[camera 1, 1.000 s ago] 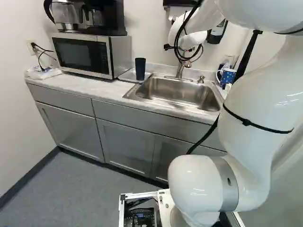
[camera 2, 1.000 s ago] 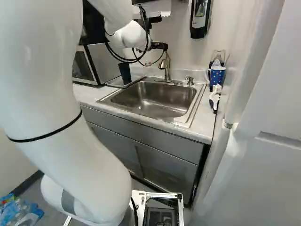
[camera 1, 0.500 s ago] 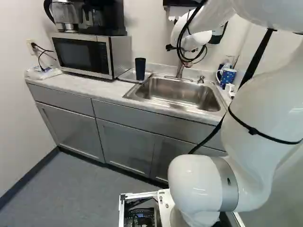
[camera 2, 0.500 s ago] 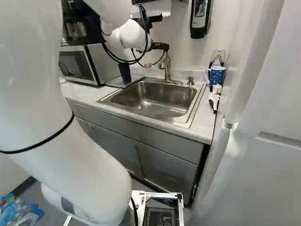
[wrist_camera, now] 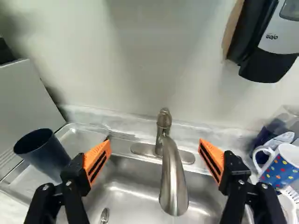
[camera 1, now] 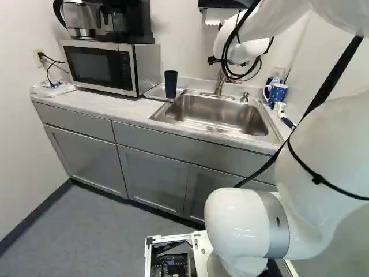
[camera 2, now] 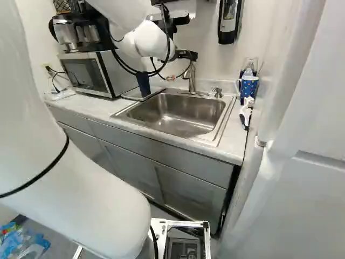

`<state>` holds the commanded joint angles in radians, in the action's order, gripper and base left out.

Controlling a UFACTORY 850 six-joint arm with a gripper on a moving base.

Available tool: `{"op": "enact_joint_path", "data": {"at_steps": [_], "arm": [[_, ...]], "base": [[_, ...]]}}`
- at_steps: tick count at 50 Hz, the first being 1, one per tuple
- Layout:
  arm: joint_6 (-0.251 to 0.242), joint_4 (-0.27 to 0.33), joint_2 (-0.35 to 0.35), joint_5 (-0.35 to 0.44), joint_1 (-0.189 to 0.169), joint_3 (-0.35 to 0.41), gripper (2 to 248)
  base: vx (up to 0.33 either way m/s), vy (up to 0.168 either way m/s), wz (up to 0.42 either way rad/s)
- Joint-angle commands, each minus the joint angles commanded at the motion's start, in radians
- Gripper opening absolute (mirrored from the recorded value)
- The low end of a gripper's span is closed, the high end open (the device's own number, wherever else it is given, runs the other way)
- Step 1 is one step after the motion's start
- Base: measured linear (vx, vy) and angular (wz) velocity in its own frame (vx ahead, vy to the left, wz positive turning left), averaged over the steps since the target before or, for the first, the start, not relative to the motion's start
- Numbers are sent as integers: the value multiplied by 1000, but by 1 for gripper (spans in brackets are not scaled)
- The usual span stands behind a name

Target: Rinse the cup and place it in the tray

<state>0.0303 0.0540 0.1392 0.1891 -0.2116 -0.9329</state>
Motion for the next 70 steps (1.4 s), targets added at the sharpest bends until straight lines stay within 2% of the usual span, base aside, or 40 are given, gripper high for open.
{"op": "enact_joint_path", "data": {"at_steps": [30,70], "arm": [[0,0,3,-211,0,3,247],[0,20,3,-602,0,3,247]], "base": [[0,0,0],[0,0,0]]}}
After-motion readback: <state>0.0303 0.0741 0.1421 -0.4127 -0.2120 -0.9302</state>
